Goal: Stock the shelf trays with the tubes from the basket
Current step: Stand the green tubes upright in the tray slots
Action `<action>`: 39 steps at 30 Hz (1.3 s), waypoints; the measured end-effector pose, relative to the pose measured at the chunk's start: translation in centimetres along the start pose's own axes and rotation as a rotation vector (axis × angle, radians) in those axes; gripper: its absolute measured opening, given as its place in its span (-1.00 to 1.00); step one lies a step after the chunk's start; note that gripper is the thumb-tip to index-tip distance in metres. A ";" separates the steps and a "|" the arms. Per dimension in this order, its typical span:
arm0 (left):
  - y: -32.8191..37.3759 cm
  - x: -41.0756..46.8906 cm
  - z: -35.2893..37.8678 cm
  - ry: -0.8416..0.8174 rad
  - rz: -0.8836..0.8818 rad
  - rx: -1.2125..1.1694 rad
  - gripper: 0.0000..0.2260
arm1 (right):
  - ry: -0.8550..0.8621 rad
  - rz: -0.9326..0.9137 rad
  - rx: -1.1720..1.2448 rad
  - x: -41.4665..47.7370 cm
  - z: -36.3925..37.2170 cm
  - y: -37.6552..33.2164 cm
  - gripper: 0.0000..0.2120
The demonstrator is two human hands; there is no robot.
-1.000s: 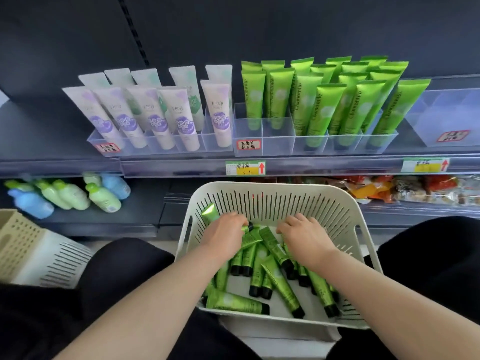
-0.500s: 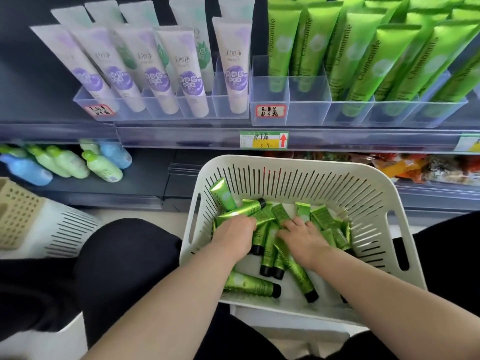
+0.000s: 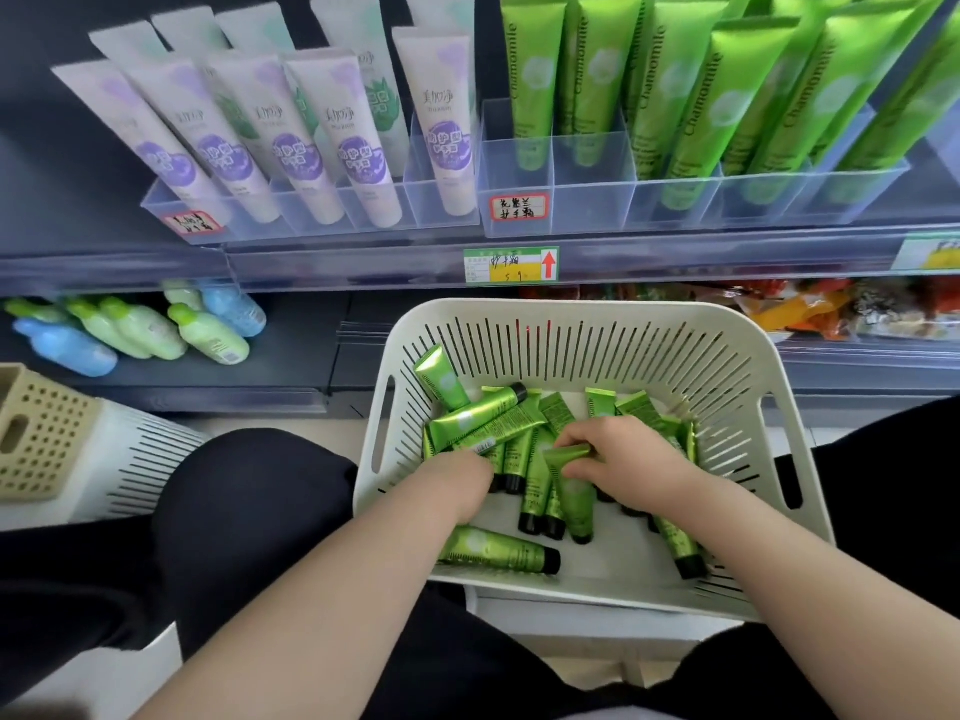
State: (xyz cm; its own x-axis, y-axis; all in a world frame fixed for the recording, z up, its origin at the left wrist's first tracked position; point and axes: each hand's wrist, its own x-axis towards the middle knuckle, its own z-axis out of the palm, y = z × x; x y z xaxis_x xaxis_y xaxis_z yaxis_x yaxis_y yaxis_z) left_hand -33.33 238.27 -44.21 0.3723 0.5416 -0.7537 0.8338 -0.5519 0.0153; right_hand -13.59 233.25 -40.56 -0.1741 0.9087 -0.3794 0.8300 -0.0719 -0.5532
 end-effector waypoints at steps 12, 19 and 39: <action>0.7 -1.5 -0.1 -0.181 0.010 0.007 -0.81 | 0.056 -0.013 -0.078 -1.1 0.4 0.2 -0.81; 0.9 -2.4 -2.8 0.260 0.048 -0.636 -0.70 | 0.251 -0.052 -0.119 -1.8 -1.9 -0.3 -0.81; 2.1 -12.7 -22.1 1.425 0.106 -0.654 -0.81 | 1.000 -0.189 -0.259 -4.6 -20.8 -9.2 -0.76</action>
State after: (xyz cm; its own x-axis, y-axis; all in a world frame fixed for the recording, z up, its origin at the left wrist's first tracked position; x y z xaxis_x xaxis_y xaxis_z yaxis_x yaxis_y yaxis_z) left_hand -27.32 244.26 -20.10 0.1871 0.8575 0.4792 0.6647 -0.4697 0.5810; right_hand -9.44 238.27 -18.33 0.1067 0.8297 0.5479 0.9434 0.0897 -0.3194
